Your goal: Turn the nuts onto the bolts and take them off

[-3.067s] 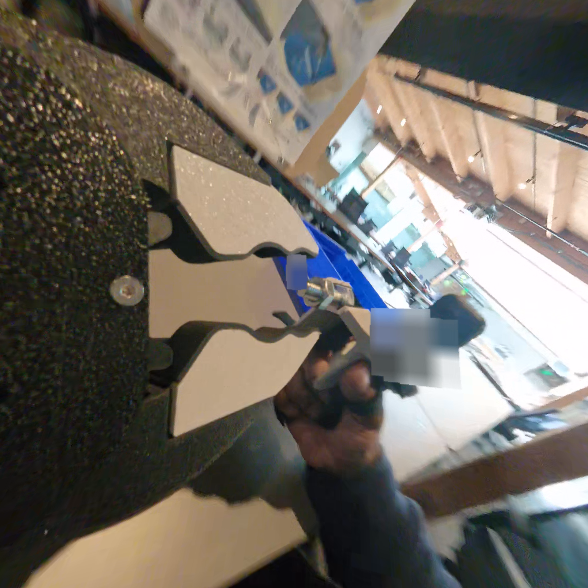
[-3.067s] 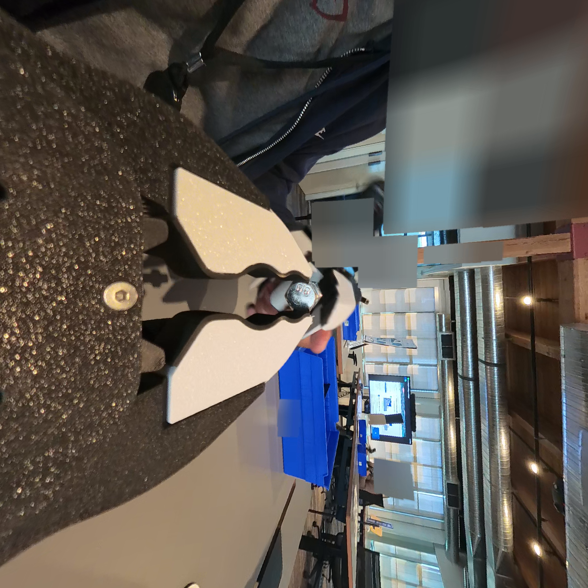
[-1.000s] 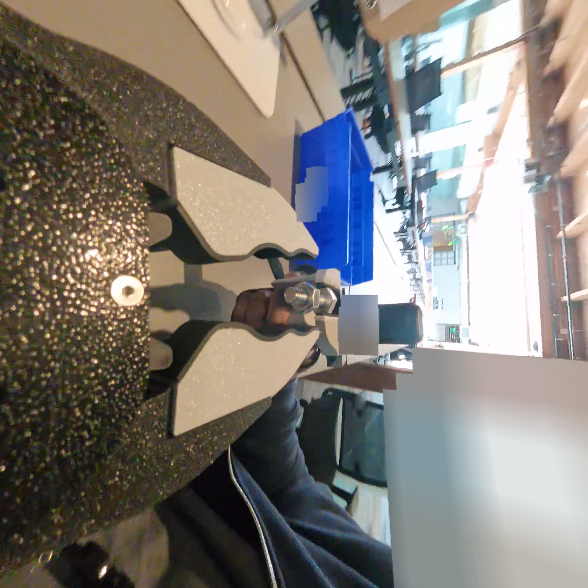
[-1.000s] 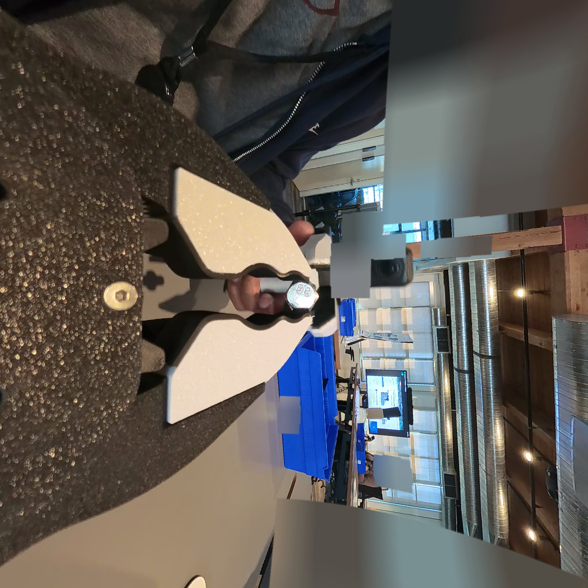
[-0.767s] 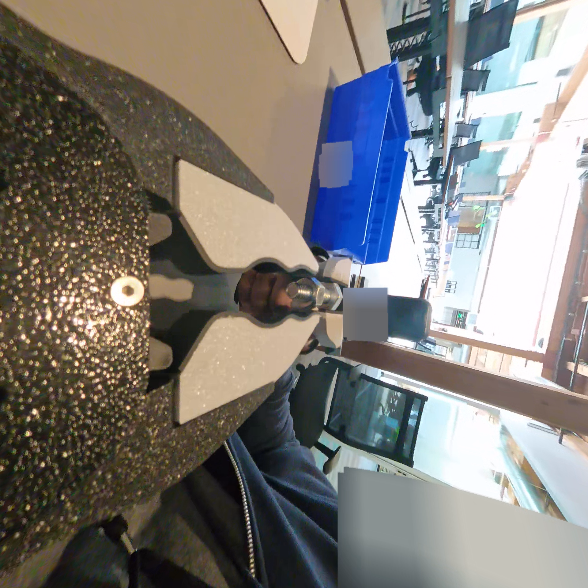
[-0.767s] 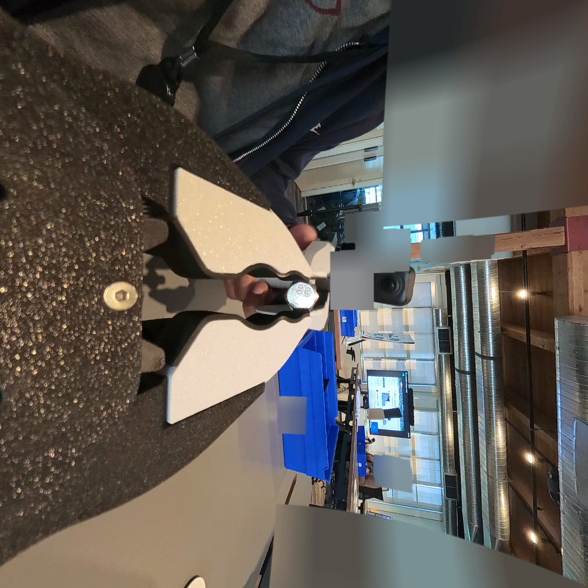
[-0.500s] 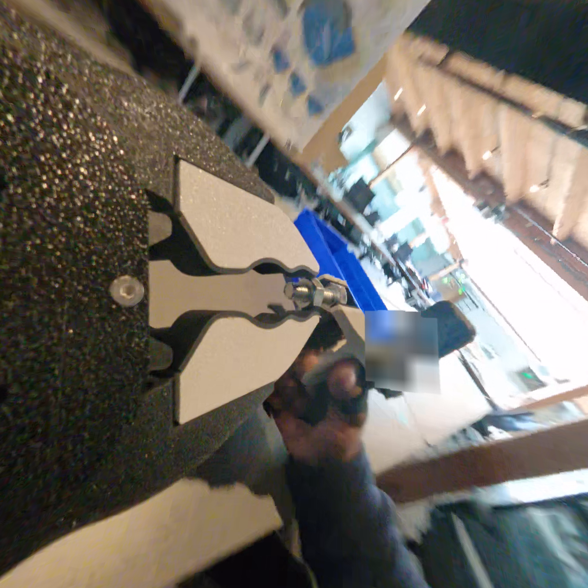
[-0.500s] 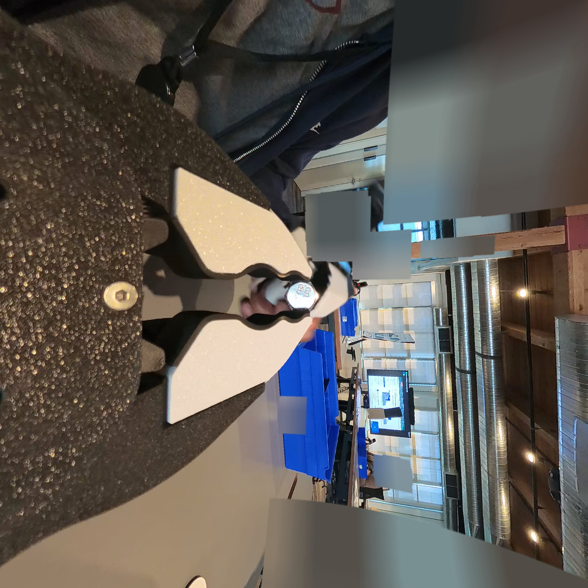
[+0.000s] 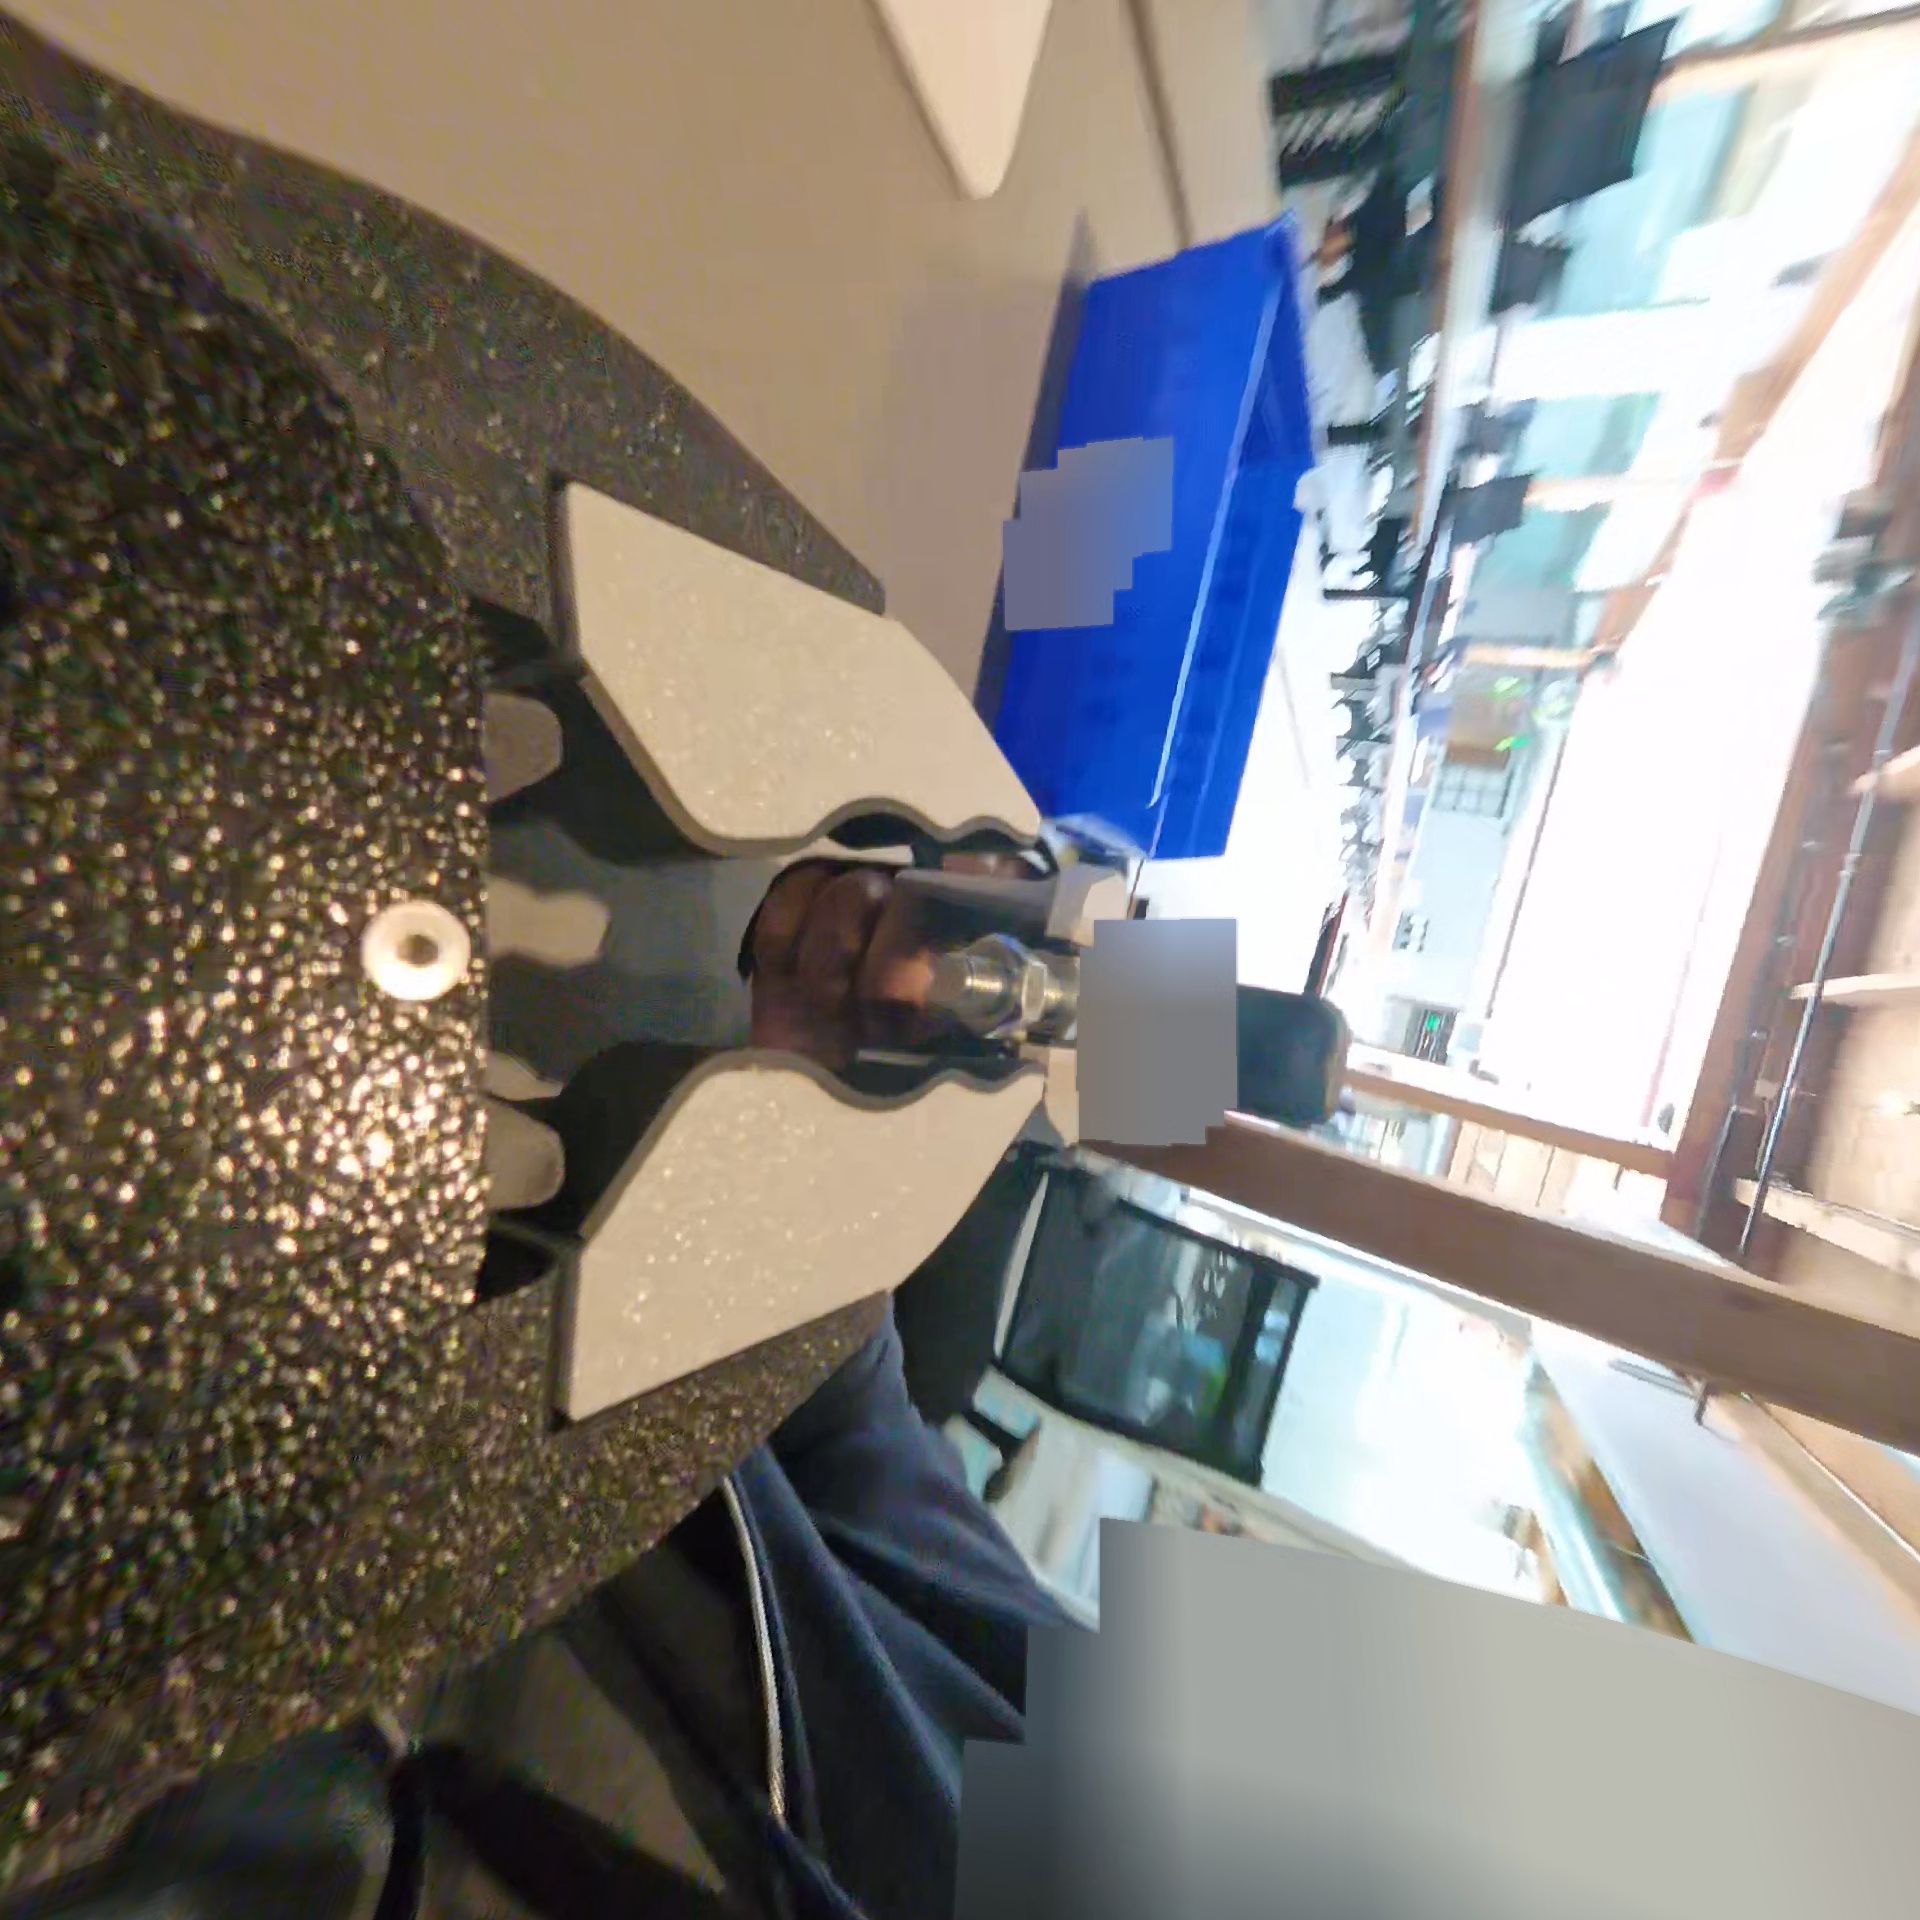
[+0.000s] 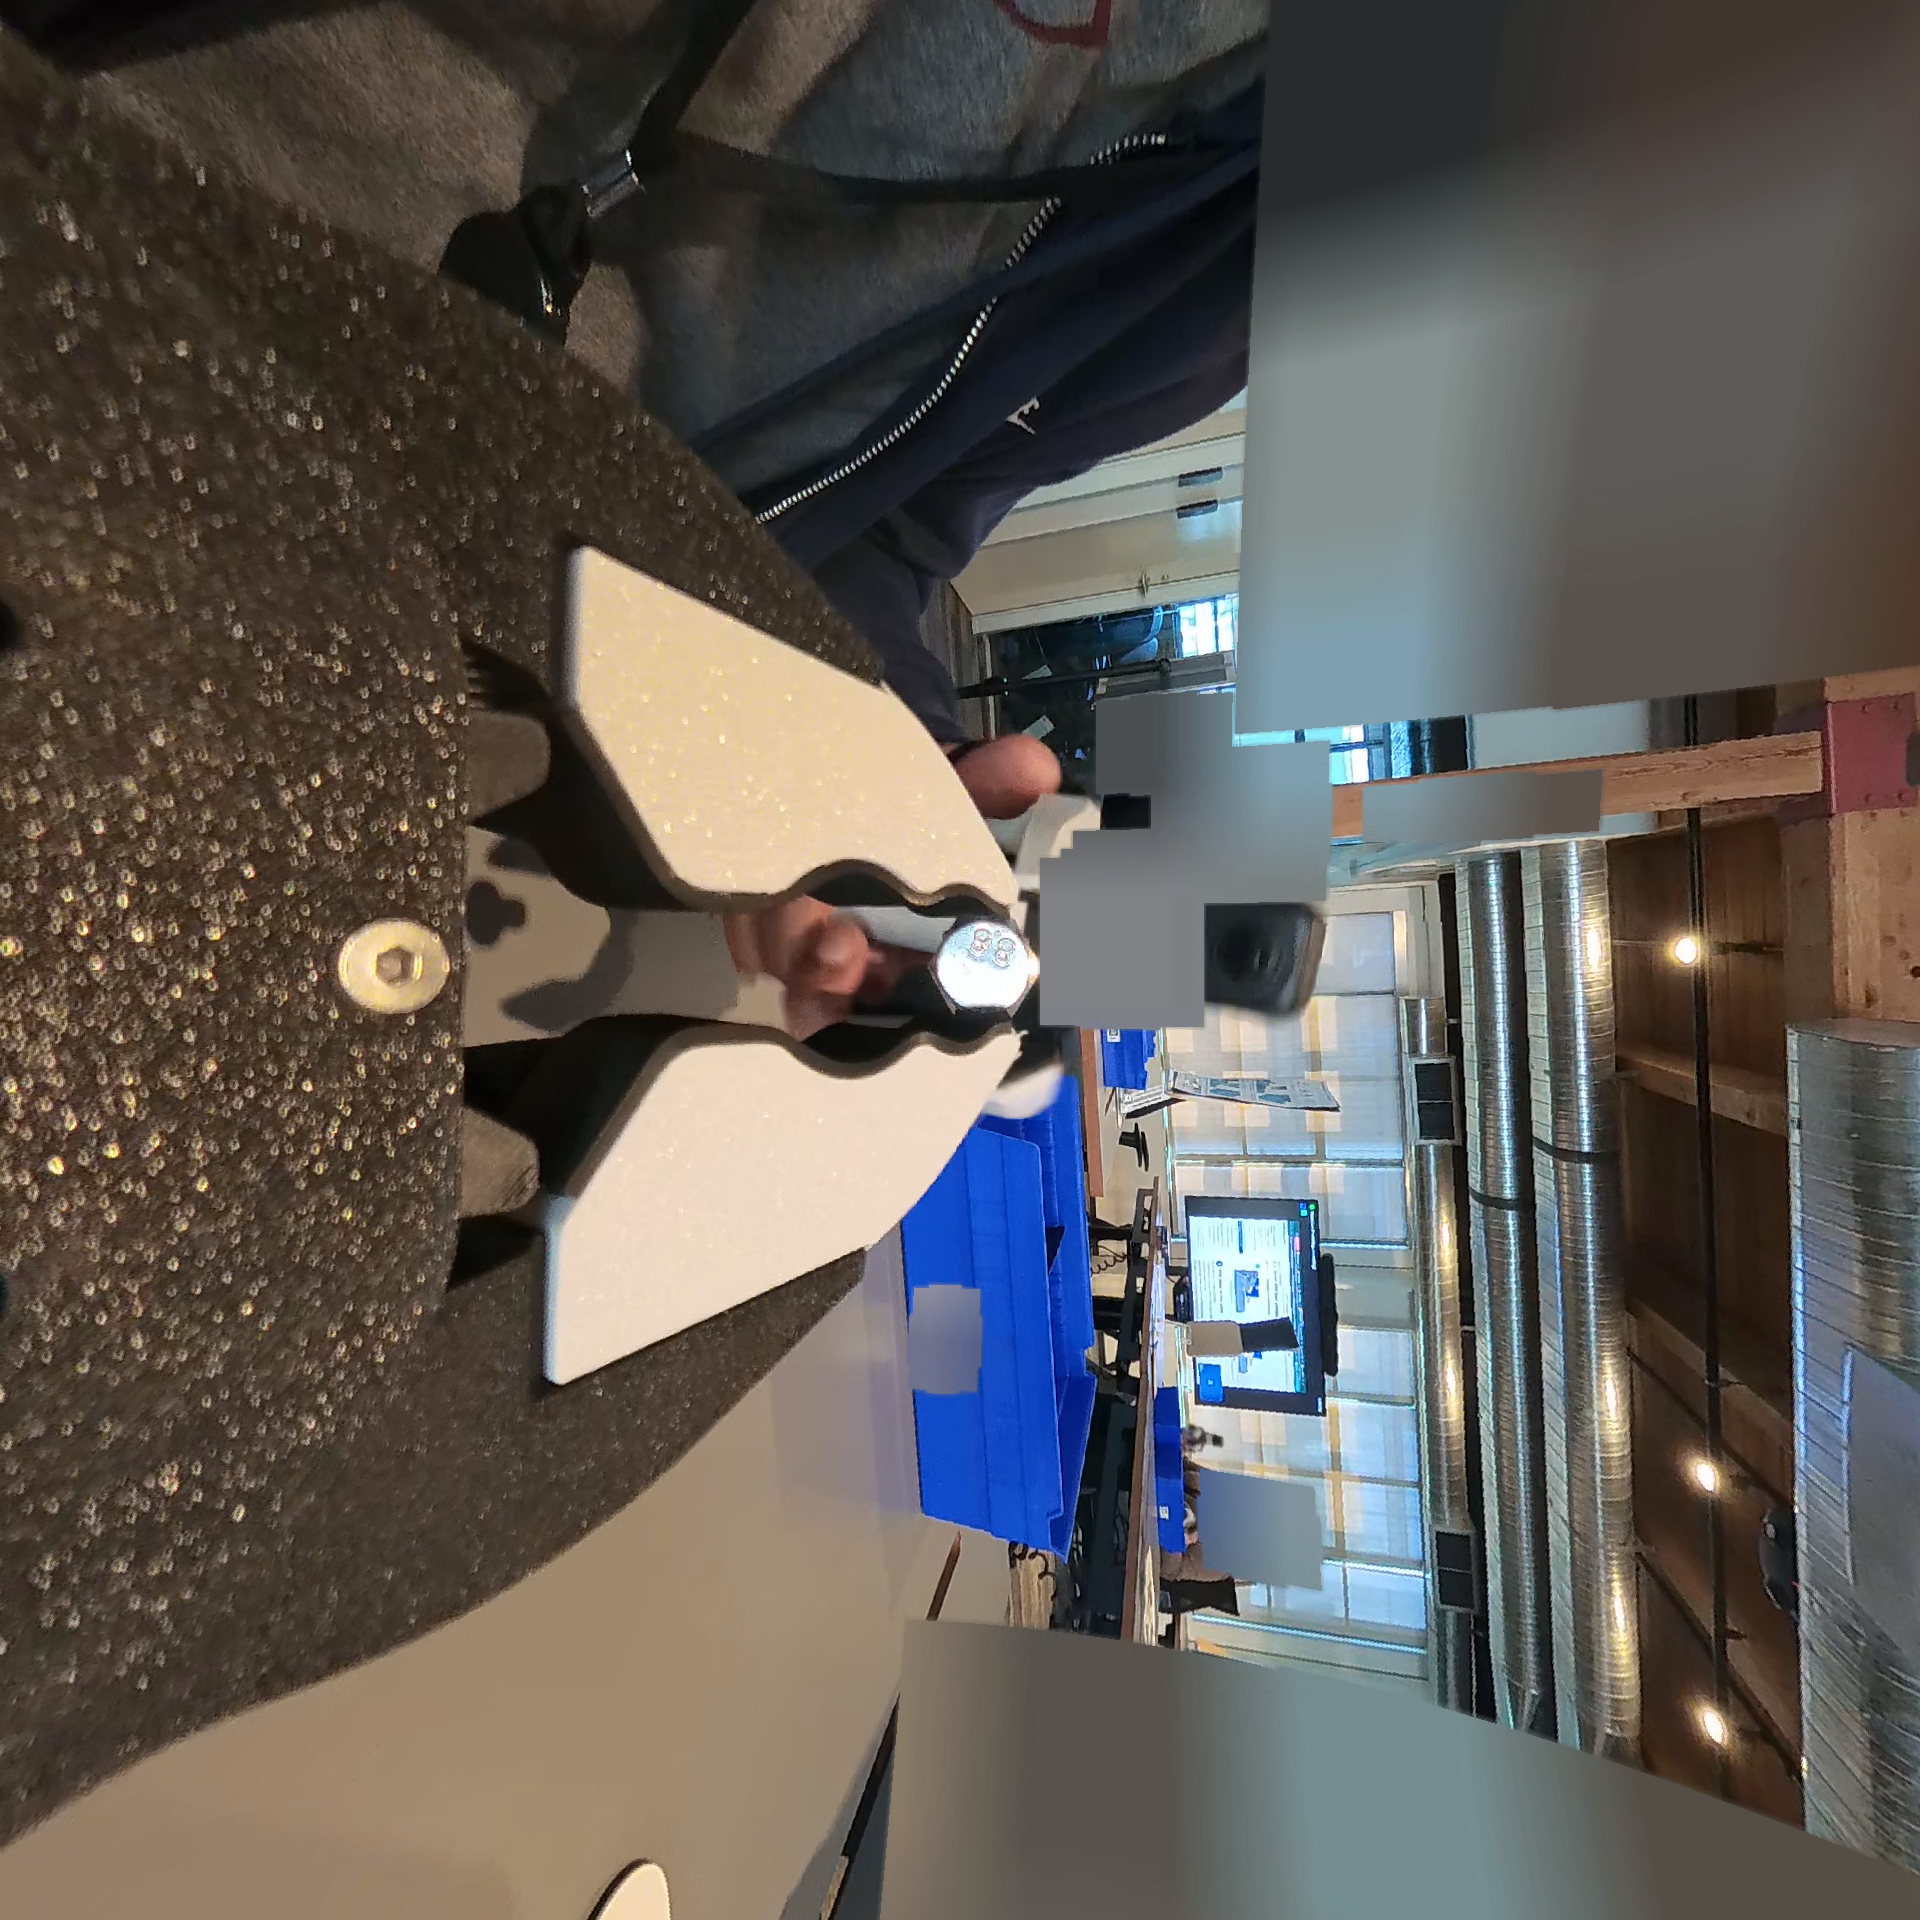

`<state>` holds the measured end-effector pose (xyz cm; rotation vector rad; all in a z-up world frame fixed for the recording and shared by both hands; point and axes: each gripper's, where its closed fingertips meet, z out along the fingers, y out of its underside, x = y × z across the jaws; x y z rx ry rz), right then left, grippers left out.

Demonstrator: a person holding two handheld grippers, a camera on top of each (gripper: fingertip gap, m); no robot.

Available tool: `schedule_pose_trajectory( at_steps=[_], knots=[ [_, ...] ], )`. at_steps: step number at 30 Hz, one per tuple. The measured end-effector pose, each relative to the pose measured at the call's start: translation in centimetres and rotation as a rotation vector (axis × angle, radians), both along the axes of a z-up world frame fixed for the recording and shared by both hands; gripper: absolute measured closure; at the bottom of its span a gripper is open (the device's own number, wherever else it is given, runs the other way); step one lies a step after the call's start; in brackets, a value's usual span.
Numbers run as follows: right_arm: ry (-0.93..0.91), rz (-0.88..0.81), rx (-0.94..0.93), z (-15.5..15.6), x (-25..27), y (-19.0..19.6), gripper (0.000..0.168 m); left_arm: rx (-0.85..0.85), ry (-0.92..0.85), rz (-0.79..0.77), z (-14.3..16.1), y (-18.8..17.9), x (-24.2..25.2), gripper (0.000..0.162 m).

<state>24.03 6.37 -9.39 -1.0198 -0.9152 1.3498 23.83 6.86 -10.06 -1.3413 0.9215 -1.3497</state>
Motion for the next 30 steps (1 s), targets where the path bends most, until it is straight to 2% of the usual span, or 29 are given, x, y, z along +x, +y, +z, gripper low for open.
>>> schedule_pose_trajectory(
  at_steps=[3,5,6,9,12,17,19,21,25,27,30],
  knots=[
    [0.0,-0.004,0.001,0.0,0.0,0.0,0.152,-0.139,-0.029,-0.082,-0.1,-0.4,0.3,0.129],
    [-0.002,-0.007,0.003,0.0,0.0,0.0,0.152,-0.187,-0.044,-0.109,-0.1,-0.5,0.4,0.138],
    [-0.003,-0.005,0.005,0.0,0.0,0.0,0.152,-0.184,-0.041,-0.116,-0.2,-0.6,0.4,0.143],
    [-0.005,-0.004,0.002,-0.1,-0.1,0.0,0.152,-0.074,-0.004,-0.073,-0.3,-0.6,0.3,0.145],
    [-0.002,-0.002,-0.006,-0.1,-0.1,0.0,0.152,0.188,0.083,0.038,-0.4,-0.5,0.3,0.145],
    [0.008,-0.002,-0.015,0.0,0.0,0.1,0.152,0.917,0.302,0.335,-0.3,-0.1,0.3,0.144],
    [0.013,-0.003,-0.018,0.0,0.1,0.2,0.152,1.055,0.34,0.408,-0.3,0.0,0.3,0.144],
    [0.011,-0.002,-0.016,0.0,0.1,0.1,0.152,0.956,0.291,0.377,-0.3,-0.2,0.6,0.139],
    [0.007,-0.005,-0.013,0.0,0.0,0.1,0.152,0.499,0.07,0.179,0.7,-0.7,0.3,0.125],
    [0.01,-0.006,-0.014,0.0,0.1,0.2,0.152,0.303,0.006,0.112,0.9,-0.4,0.0,0.124],
    [0.01,-0.005,-0.014,0.0,0.1,0.2,0.152,0.128,-0.022,0.03,0.6,-0.2,-0.2,0.125]
  ],
)
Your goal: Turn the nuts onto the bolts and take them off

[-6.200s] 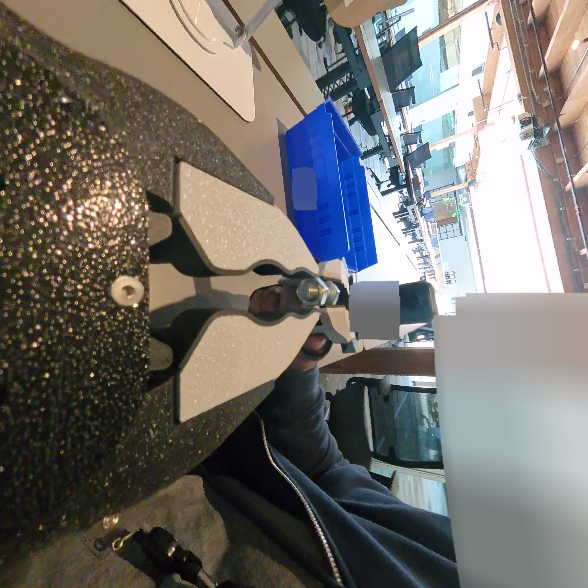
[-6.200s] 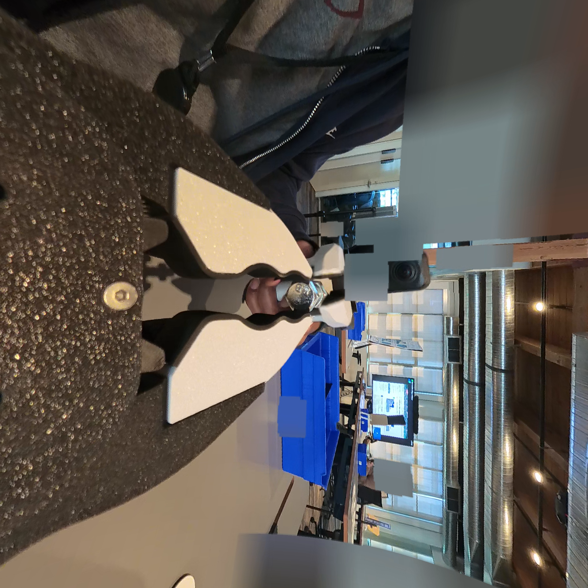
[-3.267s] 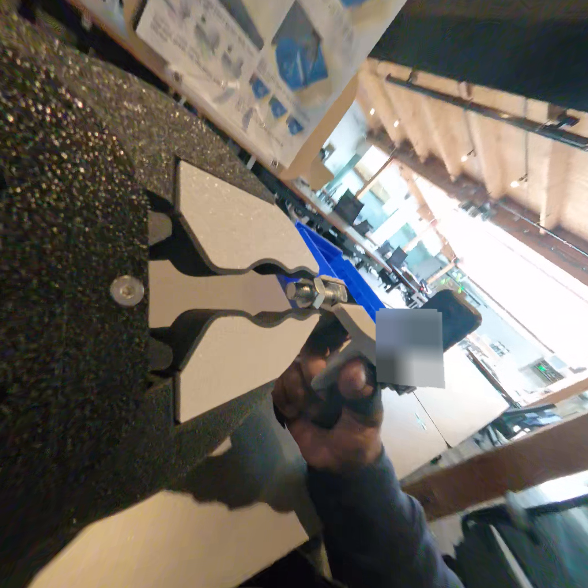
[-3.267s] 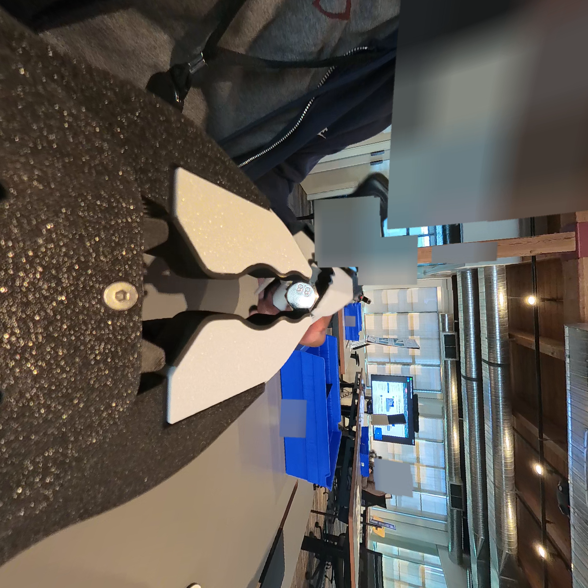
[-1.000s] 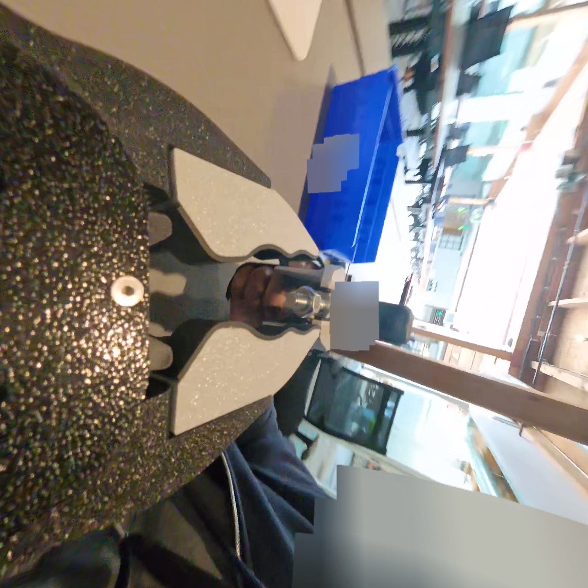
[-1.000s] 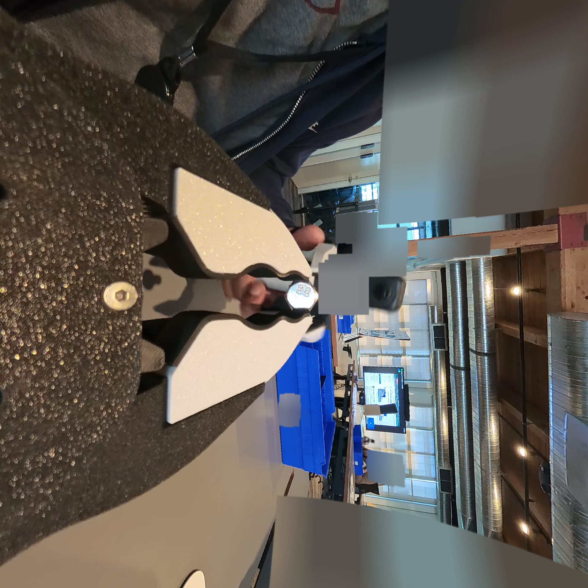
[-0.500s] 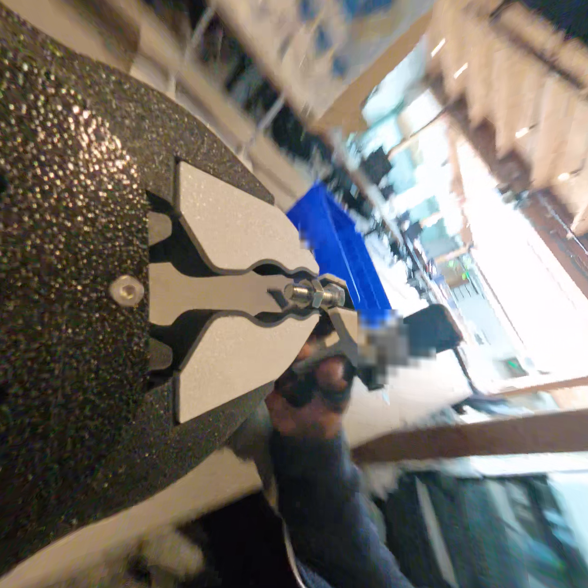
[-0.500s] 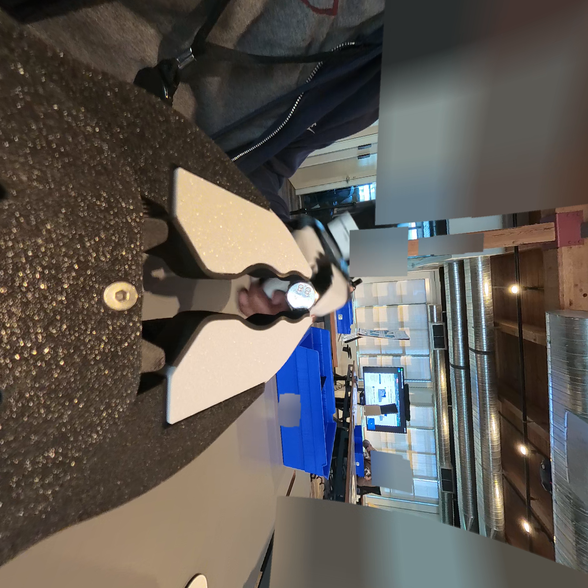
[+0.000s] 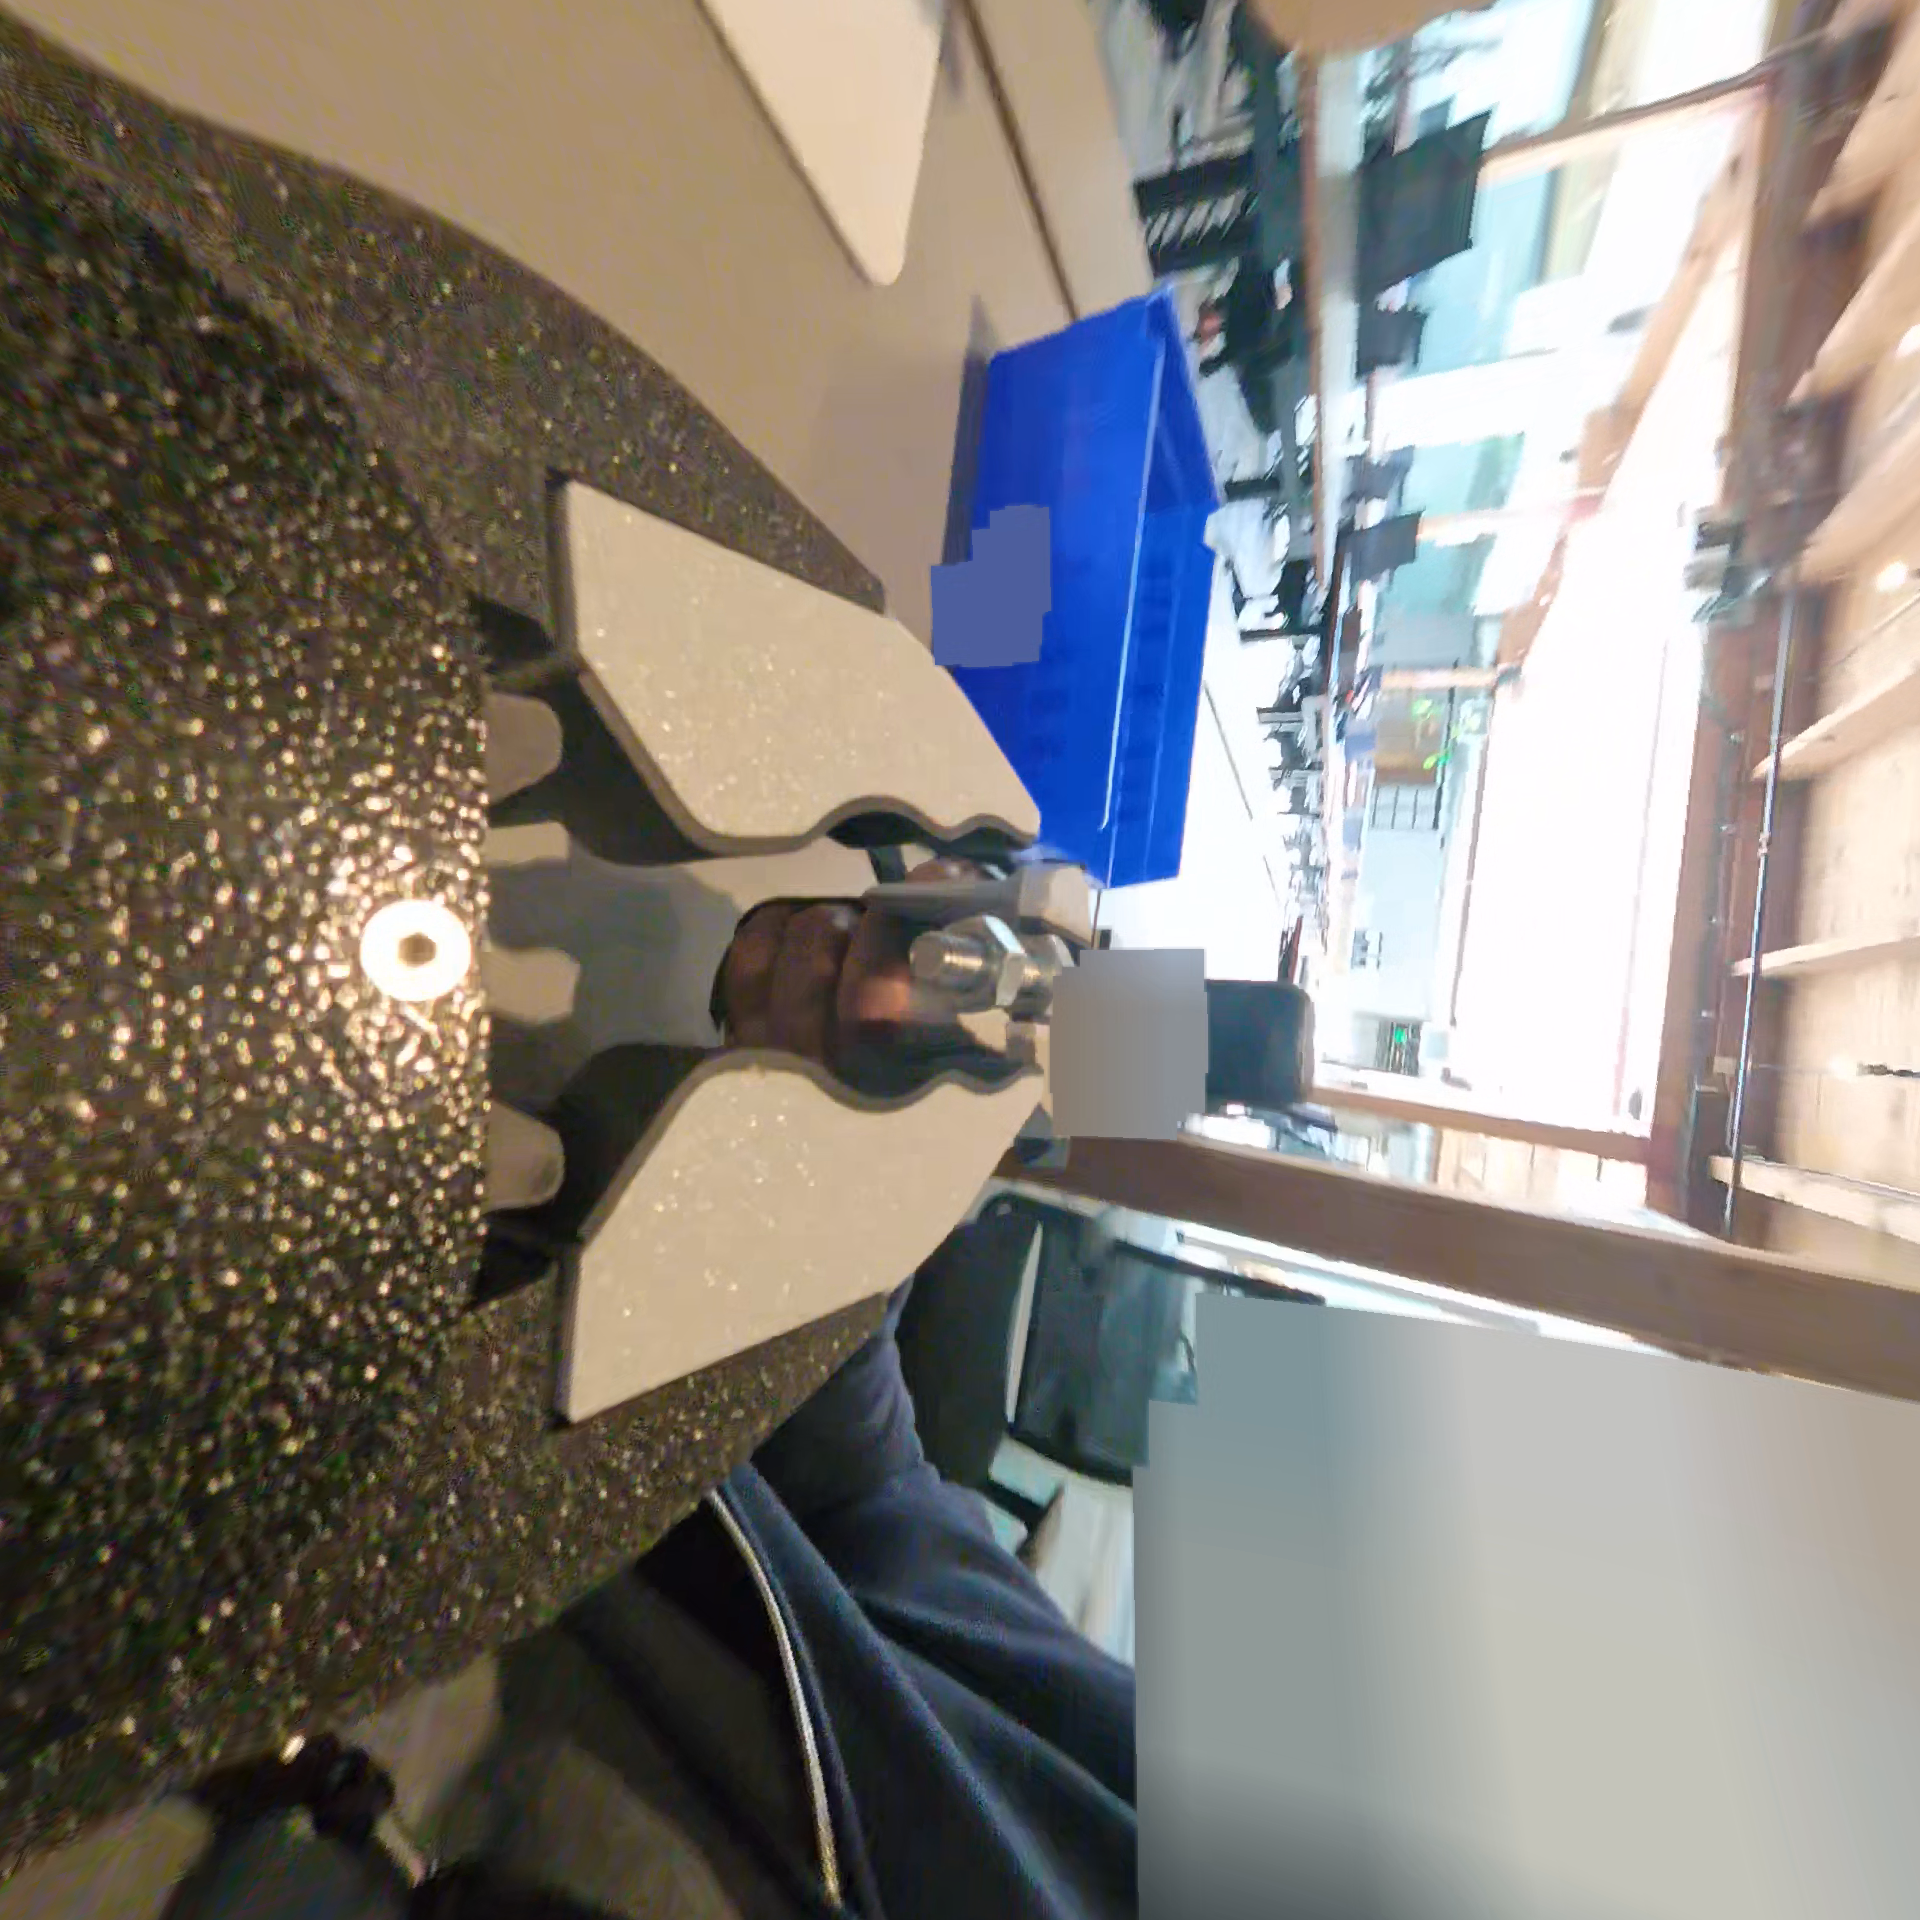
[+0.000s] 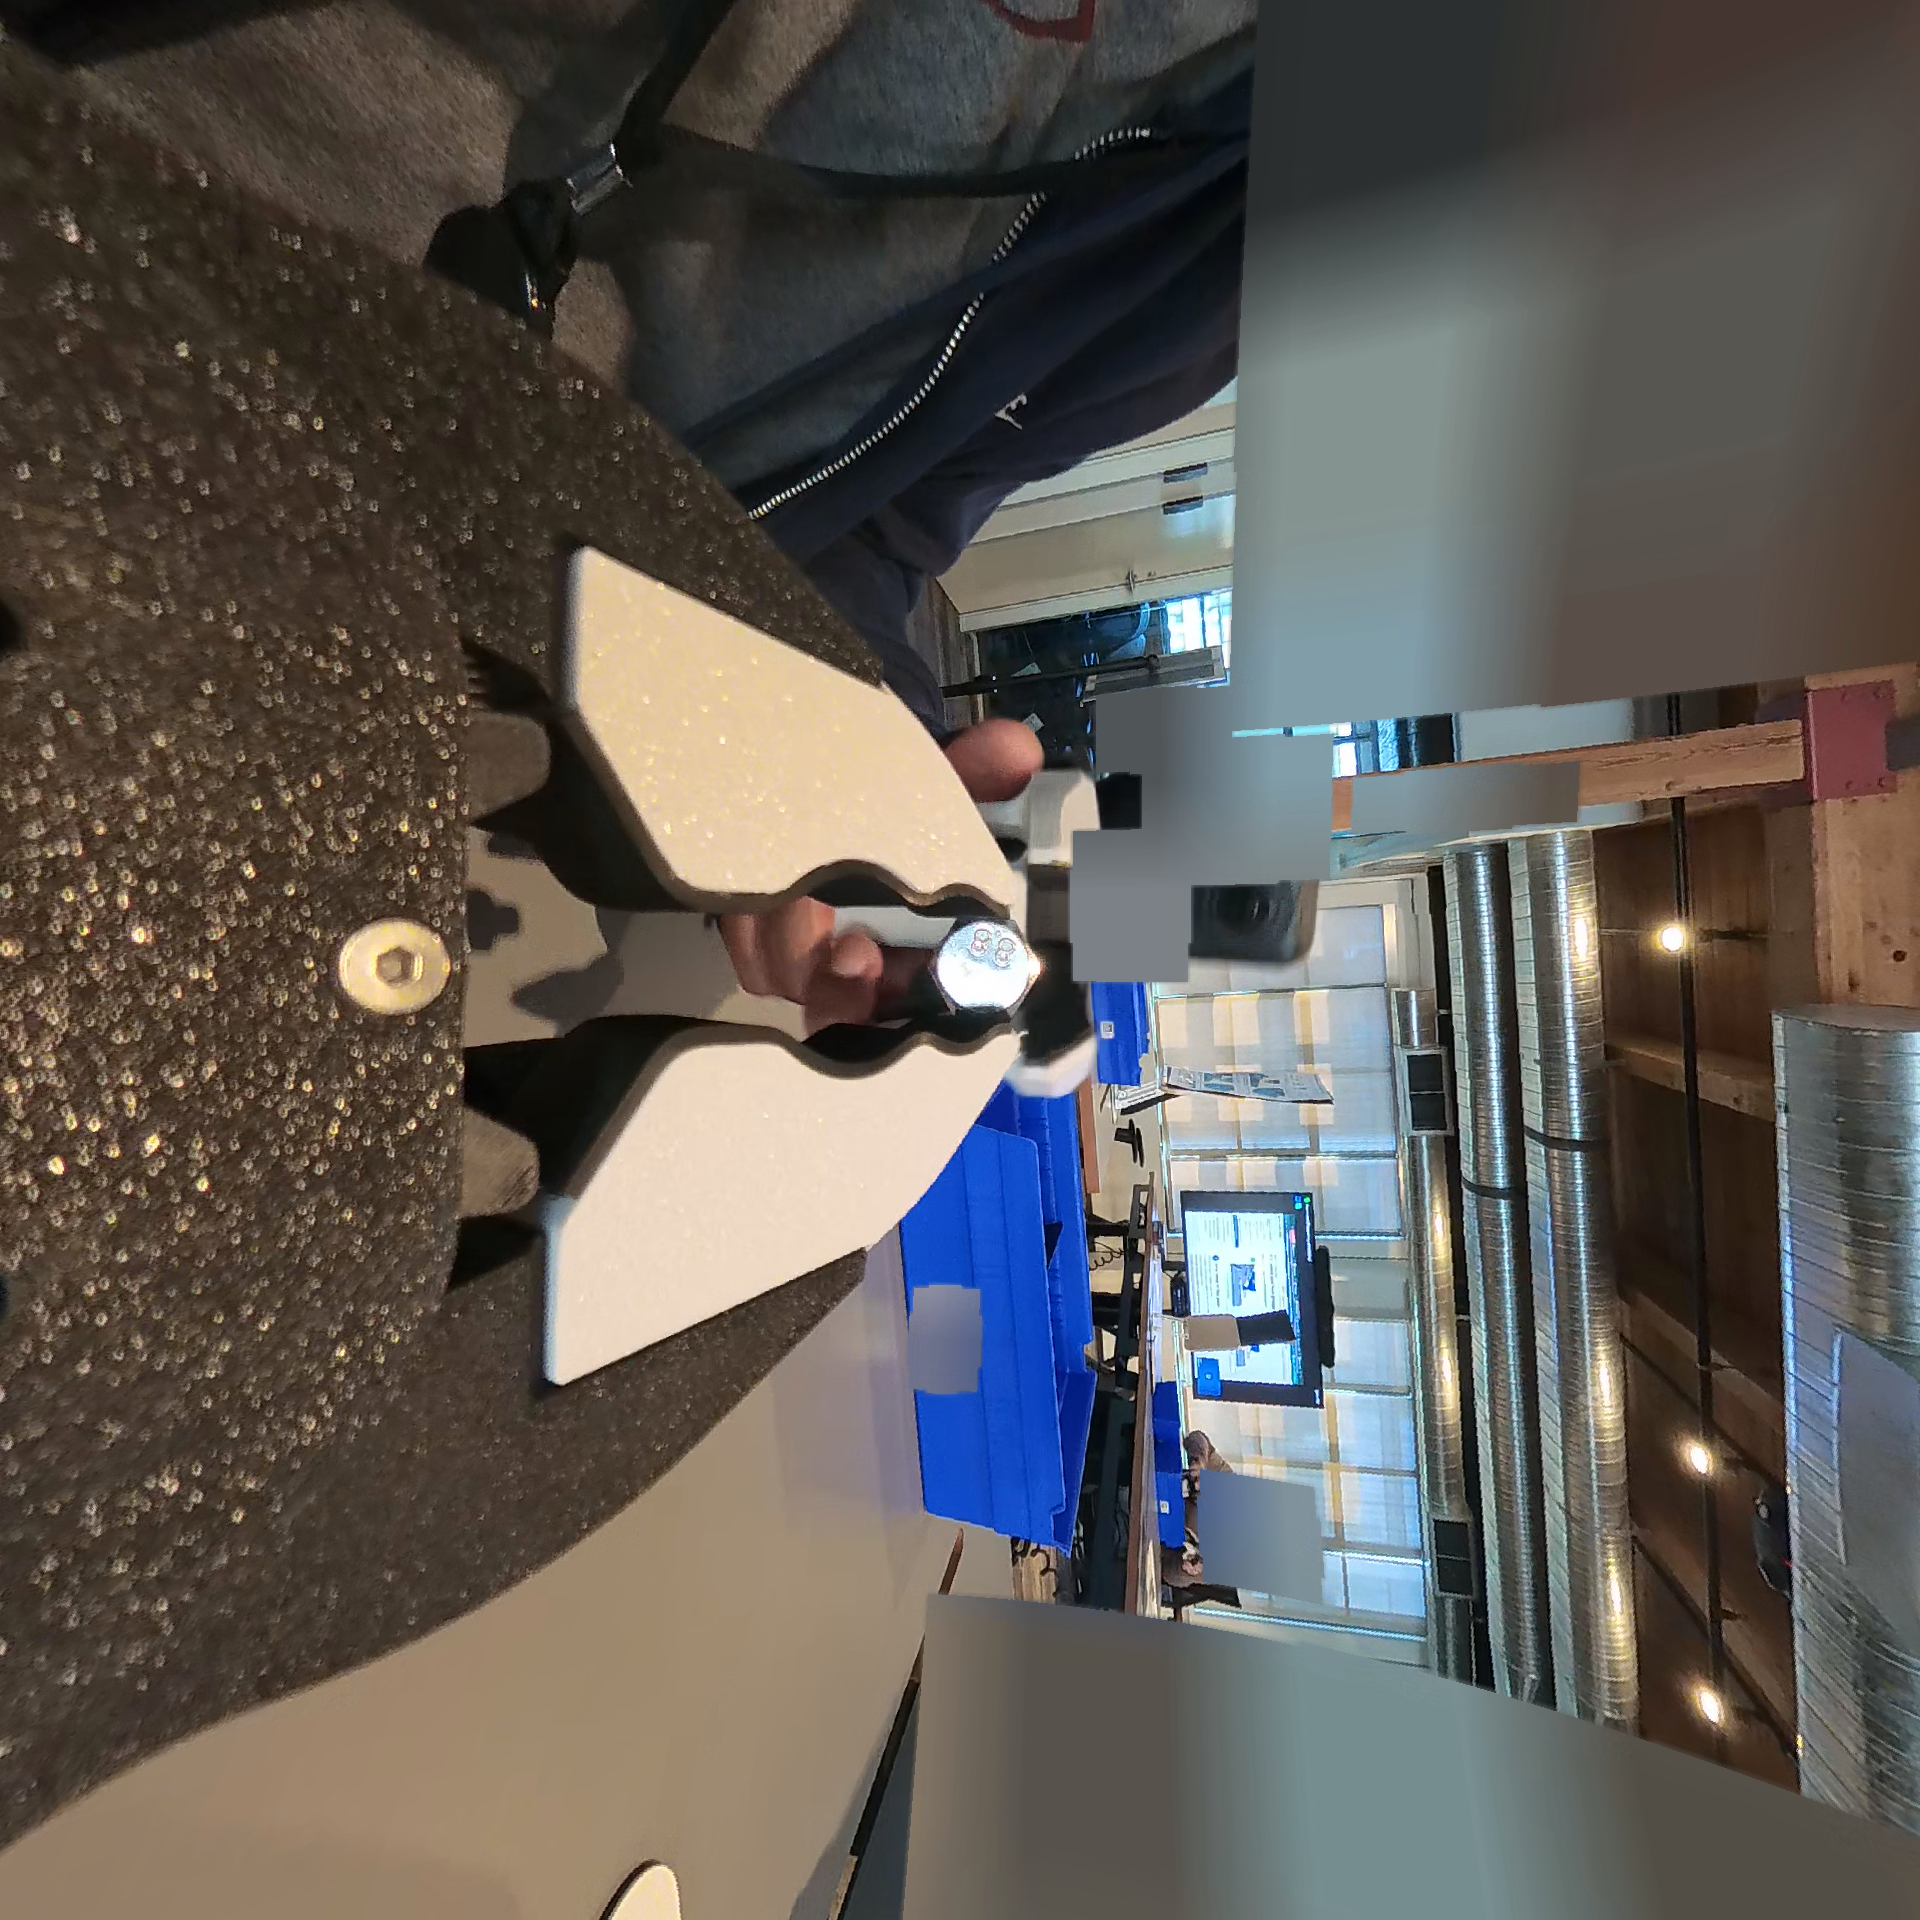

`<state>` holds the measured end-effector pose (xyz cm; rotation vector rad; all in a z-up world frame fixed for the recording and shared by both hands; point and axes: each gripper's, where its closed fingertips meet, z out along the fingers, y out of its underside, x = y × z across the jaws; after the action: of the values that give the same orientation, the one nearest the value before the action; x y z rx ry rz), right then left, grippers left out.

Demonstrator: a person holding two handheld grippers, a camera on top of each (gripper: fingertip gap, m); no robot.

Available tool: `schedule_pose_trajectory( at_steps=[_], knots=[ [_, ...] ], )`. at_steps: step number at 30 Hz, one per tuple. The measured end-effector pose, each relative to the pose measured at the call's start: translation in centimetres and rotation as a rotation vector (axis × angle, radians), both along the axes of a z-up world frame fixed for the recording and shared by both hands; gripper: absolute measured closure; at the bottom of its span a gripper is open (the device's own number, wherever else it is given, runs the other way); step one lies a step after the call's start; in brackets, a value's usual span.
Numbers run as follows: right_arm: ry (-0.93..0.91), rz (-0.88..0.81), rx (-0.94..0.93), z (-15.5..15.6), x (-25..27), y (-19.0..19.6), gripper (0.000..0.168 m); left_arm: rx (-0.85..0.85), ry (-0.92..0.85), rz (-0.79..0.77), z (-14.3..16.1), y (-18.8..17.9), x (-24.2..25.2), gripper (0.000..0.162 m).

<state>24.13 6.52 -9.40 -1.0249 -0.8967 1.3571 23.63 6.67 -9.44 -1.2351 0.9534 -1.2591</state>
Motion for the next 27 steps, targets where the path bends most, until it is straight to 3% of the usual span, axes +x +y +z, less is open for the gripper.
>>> schedule_pose_trajectory(
  at_steps=[5,7,9,11,15,17,19,23,27],
  knots=[
    [-0.003,0.0,0.0,0.0,-0.1,0.0,0.152,-0.135,0.008,-0.072,-1.0,-0.1,0.6,0.129],
    [-0.004,0.001,0.001,-0.1,-0.1,0.0,0.152,-0.13,0.025,-0.083,-1.3,-0.3,0.7,0.145],
    [-0.004,0.001,-0.002,-0.1,-0.1,0.0,0.152,-0.065,0.038,-0.052,-1.3,-0.3,0.7,0.145],
    [-0.003,0.003,-0.006,-0.1,-0.1,0.0,0.152,0.077,0.075,0.015,-1.4,-0.1,0.7,0.145],
    [0.004,0.007,-0.008,0.0,0.0,0.0,0.152,0.605,0.211,0.266,-1.3,0.2,0.7,0.145],
    [0.003,0.004,-0.007,0.0,0.0,0.0,0.152,0.774,0.27,0.357,-1.3,0.4,0.7,0.144],
    [0.005,0.004,-0.007,0.0,0.0,0.0,0.152,0.723,0.23,0.336,-1.1,0.2,0.8,0.133],
    [0.008,0.0,-0.009,0.0,0.1,0.1,0.152,0.369,0.048,0.185,-0.1,0.1,0.3,0.121],
    [0.008,0.0,-0.01,0.0,0.1,0.1,0.152,0.094,-0.027,0.063,0.1,0.4,-0.1,0.121]
  ],
)
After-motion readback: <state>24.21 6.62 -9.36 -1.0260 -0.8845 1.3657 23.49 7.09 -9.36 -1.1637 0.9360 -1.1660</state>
